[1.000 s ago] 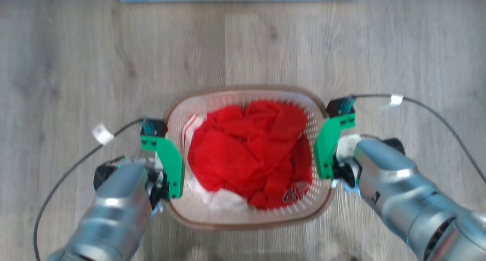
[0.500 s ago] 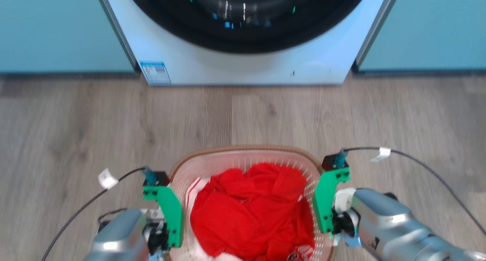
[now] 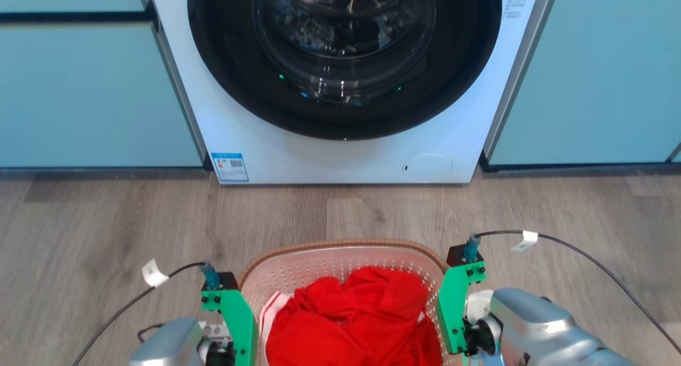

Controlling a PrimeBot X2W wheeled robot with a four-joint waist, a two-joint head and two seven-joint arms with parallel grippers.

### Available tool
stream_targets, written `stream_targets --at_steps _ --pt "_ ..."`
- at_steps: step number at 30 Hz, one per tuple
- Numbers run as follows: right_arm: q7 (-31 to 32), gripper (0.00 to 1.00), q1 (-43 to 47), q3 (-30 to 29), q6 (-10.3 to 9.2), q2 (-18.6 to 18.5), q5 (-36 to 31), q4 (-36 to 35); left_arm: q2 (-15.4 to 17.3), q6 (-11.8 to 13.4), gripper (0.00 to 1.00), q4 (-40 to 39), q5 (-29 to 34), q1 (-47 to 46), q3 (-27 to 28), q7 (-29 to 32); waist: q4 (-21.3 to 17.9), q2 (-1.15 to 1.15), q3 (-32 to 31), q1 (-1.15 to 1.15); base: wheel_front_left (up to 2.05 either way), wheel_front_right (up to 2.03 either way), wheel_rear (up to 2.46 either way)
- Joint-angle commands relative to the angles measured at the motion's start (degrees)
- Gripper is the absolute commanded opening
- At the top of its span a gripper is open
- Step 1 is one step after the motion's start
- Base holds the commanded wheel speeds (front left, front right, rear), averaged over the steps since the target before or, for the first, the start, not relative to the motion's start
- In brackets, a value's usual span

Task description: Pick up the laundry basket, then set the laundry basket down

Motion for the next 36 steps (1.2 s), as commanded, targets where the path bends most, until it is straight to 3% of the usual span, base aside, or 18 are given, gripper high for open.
stream_targets --at_steps 1,11,36 --pt "-0.13 0.0 -0.98 0.36 0.41 0.75 0.12 -1.22 1.2 -0.43 0.0 -1.79 -0.53 -2.8 0.51 0.79 -0.02 -0.01 -0.79 0.01 0.0 0.0 0.0" --pt "3.5 0.0 -1.6 1.11 0.41 0.88 1.4 -0.14 0.66 -0.43 0.0 -2.34 -3.14 -4.51 -3.19 5.97 0.17 -0.01 -2.23 0.01 0.0 0.0 0.0" --pt "3.73 0.0 -1.89 1.79 0.41 0.96 3.62 0.76 0.94 -0.43 0.0 -1.19 -7.38 -6.26 -7.87 5.47 0.11 -0.01 -2.45 0.01 0.0 0.0 0.0"
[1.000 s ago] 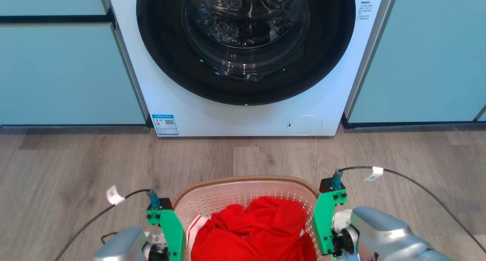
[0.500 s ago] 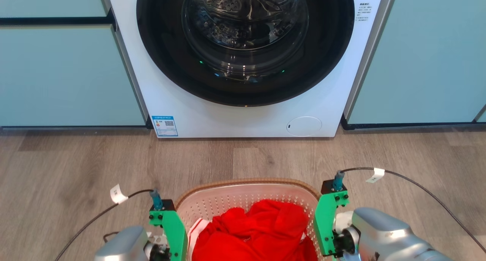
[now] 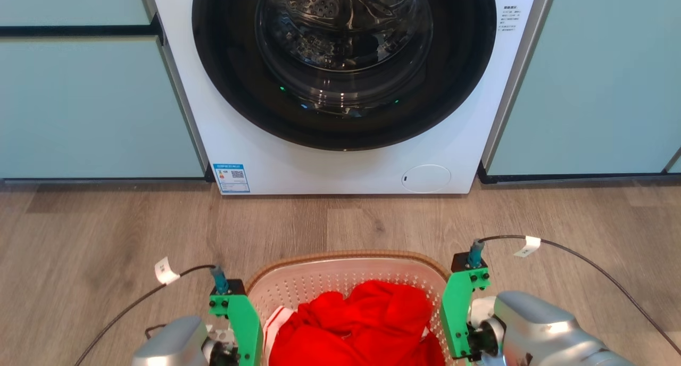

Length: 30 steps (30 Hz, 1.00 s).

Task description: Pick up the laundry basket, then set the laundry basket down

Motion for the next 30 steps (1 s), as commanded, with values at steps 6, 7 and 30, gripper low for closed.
stream_targets --at_steps 6,7,30 --pt "-0.44 0.0 -1.96 0.23 0.41 0.92 0.44 -0.86 1.0 -0.44 0.0 -0.91 -0.98 -4.76 0.05 -0.53 -0.09 0.0 -0.2 0.0 0.0 0.0 0.0" --pt "-0.47 0.0 -1.96 0.25 0.41 0.92 0.53 -0.87 1.02 -0.44 0.0 -0.88 -1.13 -4.71 -0.09 -0.58 -0.1 0.0 -0.21 0.0 0.0 0.0 0.0" --pt "-0.34 0.0 -1.93 0.58 0.41 0.93 1.46 -0.33 1.22 -0.44 0.0 0.01 -4.05 -4.95 -2.71 -1.19 0.07 0.0 -0.37 0.0 0.0 0.0 0.0"
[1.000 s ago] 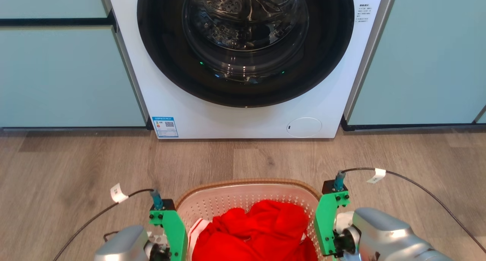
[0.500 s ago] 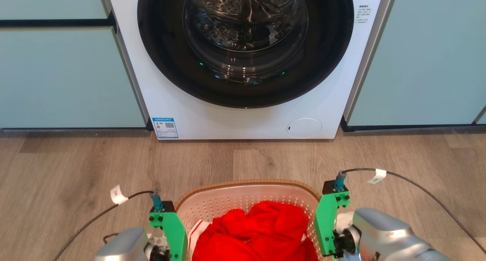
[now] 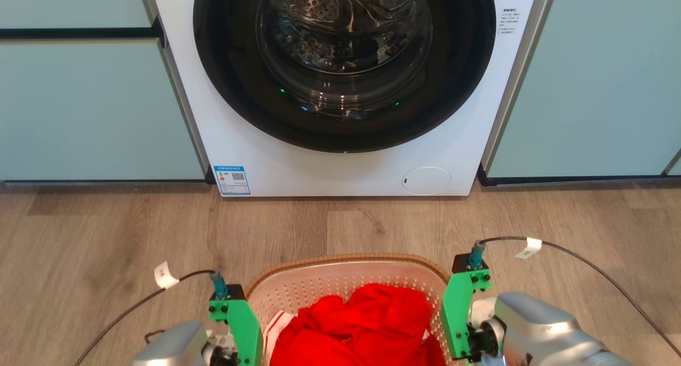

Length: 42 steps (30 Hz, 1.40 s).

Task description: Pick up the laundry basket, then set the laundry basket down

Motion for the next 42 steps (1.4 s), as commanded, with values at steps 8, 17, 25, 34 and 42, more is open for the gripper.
stream_targets --at_steps 8,17,25,34,42 --pt "-0.23 0.0 -2.0 0.2 0.41 0.85 0.39 -0.98 1.12 -0.43 0.0 -0.82 -1.16 -5.13 0.01 -0.45 -0.05 0.0 -0.02 0.0 0.0 0.0 0.0" --pt "-0.14 0.0 -1.92 0.27 0.41 0.85 0.63 -0.86 1.21 -0.43 0.0 -0.71 -1.98 -5.2 -0.78 -0.6 -0.16 0.0 -0.11 0.0 0.0 0.0 0.0" --pt "-0.15 0.0 -1.92 0.32 0.41 0.85 0.77 -0.68 1.16 -0.43 0.0 -0.5 -2.72 -5.3 -1.53 -0.71 -0.21 0.0 -0.07 0.0 0.0 0.0 0.0" --pt "-0.14 0.0 -1.84 0.37 0.41 0.85 0.98 -0.53 1.03 -0.43 0.0 -0.38 -3.48 -5.41 -2.38 -0.82 -0.09 0.0 0.02 0.0 0.0 0.0 0.0" --pt "-0.08 0.0 -1.81 0.41 0.41 0.85 1.02 -0.41 0.96 -0.43 0.0 -0.13 -4.19 -5.41 -2.98 -0.97 -0.08 0.0 0.0 0.0 0.0 0.0 0.0"
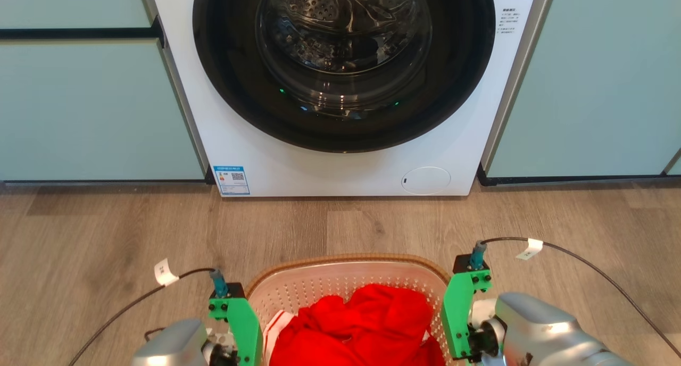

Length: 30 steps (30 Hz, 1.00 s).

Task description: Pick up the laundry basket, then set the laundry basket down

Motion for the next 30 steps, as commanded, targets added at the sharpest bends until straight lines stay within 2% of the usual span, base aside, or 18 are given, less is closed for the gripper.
stream_targets --at_steps 1,10,20,25,30 --pt "-0.49 0.0 -1.8 0.24 0.41 0.82 -0.01 -0.71 0.9 -0.43 0.0 -0.76 -0.36 -4.35 0.81 -0.57 -0.01 0.0 -0.01 0.0 0.0 0.0 0.0" --pt "-0.53 0.0 -1.9 0.28 0.41 0.82 0.07 -0.62 0.84 -0.43 0.0 -0.69 -1.05 -4.53 0.15 -0.85 0.02 0.0 0.39 0.0 0.0 0.0 0.0" --pt "-1.68 0.0 -2.02 0.31 0.41 0.24 -0.07 -0.73 0.63 -0.43 0.0 -0.63 -1.48 -4.83 -0.6 -2.33 0.01 0.0 4.28 0.0 0.0 0.0 0.0" --pt "-3.31 0.0 -2.76 0.32 0.41 -0.17 -0.31 -0.87 0.0 -0.43 0.0 -0.16 -1.26 -5.53 -0.88 -4.72 -0.11 0.0 8.2 0.0 0.0 0.0 0.0" --pt "-6.38 0.0 -5.98 0.03 0.41 -0.93 -0.63 -1.1 -0.76 -0.43 0.0 0.15 -0.36 -8.95 -1.01 -8.64 -0.21 0.0 15.96 0.0 0.0 0.0 0.0"
